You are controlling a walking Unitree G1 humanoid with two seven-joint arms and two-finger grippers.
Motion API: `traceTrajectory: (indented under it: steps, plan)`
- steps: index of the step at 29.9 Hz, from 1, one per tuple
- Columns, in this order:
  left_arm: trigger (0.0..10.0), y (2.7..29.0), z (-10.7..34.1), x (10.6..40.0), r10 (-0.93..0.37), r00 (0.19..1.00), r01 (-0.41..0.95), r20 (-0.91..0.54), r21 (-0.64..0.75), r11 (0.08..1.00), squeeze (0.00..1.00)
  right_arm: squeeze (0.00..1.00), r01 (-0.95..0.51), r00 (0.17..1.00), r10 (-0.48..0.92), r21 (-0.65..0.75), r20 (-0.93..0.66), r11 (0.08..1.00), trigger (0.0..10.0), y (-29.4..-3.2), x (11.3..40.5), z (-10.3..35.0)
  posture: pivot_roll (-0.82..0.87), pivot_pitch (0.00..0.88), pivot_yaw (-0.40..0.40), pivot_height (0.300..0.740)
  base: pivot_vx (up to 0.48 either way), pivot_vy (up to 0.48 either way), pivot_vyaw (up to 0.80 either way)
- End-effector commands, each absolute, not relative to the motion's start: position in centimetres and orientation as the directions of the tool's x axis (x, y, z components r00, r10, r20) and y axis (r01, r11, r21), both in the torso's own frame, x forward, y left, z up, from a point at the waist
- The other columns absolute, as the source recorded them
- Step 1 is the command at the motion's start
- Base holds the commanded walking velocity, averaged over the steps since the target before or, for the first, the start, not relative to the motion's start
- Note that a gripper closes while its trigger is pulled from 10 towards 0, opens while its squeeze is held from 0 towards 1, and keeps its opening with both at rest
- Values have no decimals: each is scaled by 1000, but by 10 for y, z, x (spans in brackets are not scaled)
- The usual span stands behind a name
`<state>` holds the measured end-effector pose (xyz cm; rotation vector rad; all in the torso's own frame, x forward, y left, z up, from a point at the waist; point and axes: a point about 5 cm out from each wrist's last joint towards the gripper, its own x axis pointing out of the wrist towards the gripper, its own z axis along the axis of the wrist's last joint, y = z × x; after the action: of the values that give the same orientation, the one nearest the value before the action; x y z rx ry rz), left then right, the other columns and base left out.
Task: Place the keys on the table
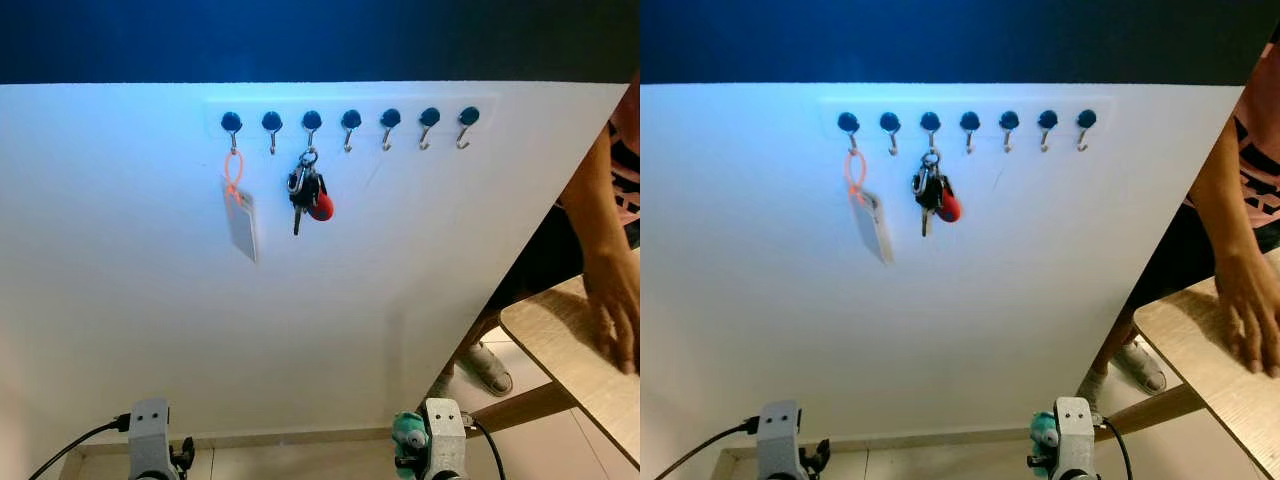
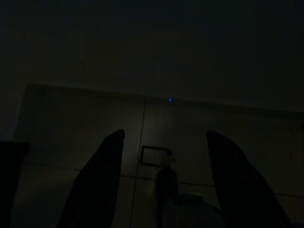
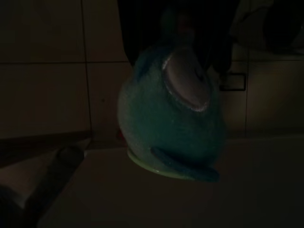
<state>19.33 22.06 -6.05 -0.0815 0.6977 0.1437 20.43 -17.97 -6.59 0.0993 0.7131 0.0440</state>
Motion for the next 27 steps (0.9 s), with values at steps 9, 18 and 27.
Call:
traceTrajectory:
  steps: [9,18,27]
  plan:
    - [10000,211,-69,186,98,739,-148,-666,-20,989,0,0,22,715,50,93,-698,995,10000,-185,197,-72,27,46,-10,740,0,0,0]
    - [10000,223,-71,182,155,719,-198,-678,13,980,0,0,58,720,24,95,-694,994,10000,-188,201,-70,29,19,-28,740,0,0,0]
    - [10000,222,-76,176,154,695,-199,-702,18,980,0,0,31,723,63,124,-688,992,10000,-172,202,-71,36,10,-32,740,0,0,0]
